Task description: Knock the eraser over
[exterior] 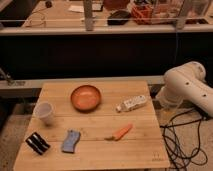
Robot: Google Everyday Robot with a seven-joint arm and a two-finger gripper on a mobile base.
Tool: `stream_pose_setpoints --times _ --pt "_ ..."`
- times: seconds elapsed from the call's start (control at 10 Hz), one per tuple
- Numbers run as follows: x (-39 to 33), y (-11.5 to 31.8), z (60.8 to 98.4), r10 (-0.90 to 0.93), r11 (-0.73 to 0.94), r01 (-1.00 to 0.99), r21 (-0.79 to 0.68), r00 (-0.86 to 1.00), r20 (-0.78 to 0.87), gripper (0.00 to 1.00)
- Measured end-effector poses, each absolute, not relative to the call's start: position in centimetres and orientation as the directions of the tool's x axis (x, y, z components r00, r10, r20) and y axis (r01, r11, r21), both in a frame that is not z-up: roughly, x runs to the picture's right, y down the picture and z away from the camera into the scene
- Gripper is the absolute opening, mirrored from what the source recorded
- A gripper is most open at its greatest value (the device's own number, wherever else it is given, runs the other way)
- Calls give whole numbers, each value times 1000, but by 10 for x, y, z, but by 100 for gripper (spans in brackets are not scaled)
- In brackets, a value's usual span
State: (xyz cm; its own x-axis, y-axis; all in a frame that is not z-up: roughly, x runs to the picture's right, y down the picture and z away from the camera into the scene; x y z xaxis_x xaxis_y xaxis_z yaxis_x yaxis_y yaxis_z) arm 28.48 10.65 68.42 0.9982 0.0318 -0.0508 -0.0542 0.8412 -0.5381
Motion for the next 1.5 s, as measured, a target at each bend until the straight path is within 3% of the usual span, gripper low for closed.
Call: stream_pose_setpoints --times 0.6,1.2,1.5 --pt "267 115 686 -22 851 9 -525 1000 -18 80" --pt "135 135 715 -202 848 224 -480 974 99 80" --pt "113 149 733 -199 847 230 -480 973 115 80"
